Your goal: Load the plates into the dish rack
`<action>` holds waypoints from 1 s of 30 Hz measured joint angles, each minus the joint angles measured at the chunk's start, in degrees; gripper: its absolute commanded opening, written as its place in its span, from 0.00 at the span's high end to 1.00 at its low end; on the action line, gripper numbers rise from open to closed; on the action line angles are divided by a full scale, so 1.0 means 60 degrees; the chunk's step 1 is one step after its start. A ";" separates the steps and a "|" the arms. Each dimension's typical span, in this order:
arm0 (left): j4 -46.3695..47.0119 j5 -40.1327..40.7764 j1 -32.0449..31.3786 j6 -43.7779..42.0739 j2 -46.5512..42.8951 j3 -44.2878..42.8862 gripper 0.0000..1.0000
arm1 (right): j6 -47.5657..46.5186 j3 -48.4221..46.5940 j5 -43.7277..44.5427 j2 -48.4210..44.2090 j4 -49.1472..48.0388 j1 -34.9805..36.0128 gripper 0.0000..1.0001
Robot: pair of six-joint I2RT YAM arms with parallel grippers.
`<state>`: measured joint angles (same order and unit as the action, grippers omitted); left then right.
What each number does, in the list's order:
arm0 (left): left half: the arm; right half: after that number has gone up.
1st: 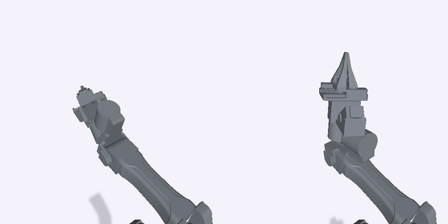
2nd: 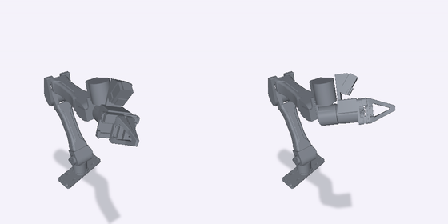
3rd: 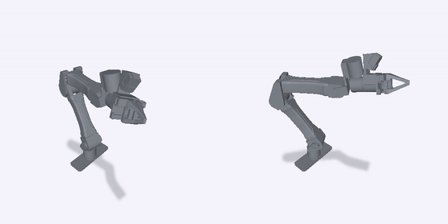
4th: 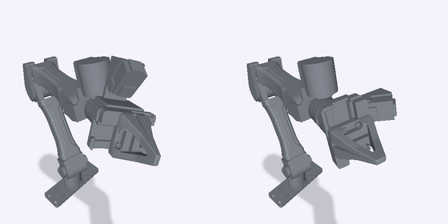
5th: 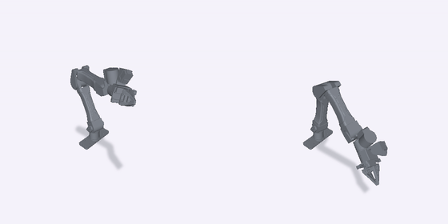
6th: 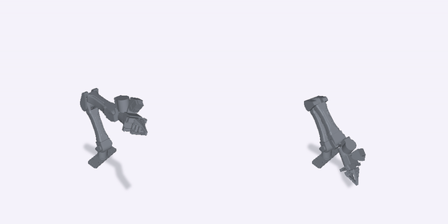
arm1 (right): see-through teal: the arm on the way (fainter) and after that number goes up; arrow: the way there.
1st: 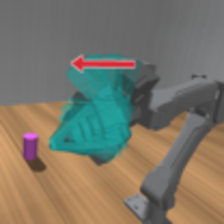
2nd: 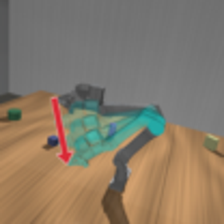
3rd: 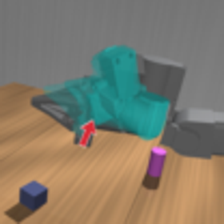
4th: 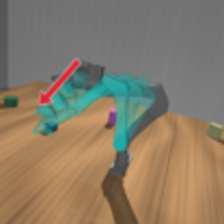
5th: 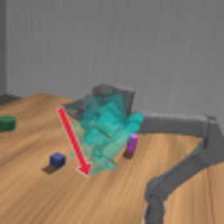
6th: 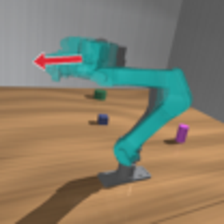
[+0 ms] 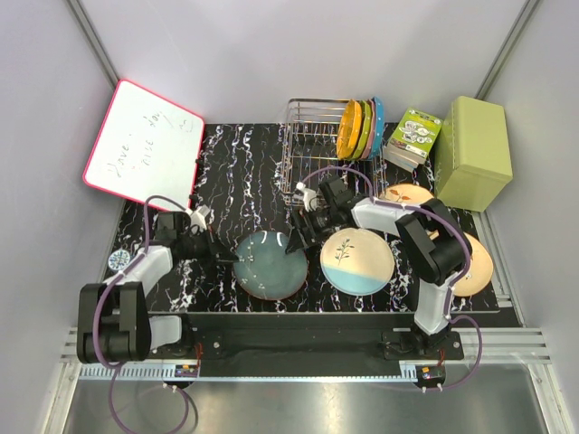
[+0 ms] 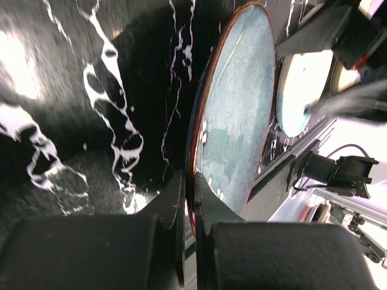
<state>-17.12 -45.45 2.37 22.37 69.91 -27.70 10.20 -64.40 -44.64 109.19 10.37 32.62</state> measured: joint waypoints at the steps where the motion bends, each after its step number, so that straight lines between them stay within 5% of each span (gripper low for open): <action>1: -0.0004 -0.0047 0.0044 -0.0113 0.0149 -0.0109 1.00 | -0.0029 0.0011 -0.0007 -0.0036 0.0058 0.0113 0.06; 13: -0.0401 -0.0168 0.0222 -0.0426 0.0608 -0.0353 1.00 | 0.0313 0.0466 0.0248 -0.0346 0.0903 0.0667 0.07; 25: -0.0590 0.0576 0.0302 0.1322 -0.0492 0.0463 1.00 | 0.2597 0.0852 0.0586 -0.0925 0.0514 0.0794 0.07; 30: 0.0576 0.0025 0.0448 0.2084 -0.0965 0.1260 1.00 | 0.3082 0.1111 0.0863 -0.0929 0.0219 0.0790 0.07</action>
<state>-13.67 -45.30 5.06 34.87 64.12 -20.14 28.69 -57.74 -39.46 103.61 11.68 37.36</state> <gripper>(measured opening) 0.039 0.928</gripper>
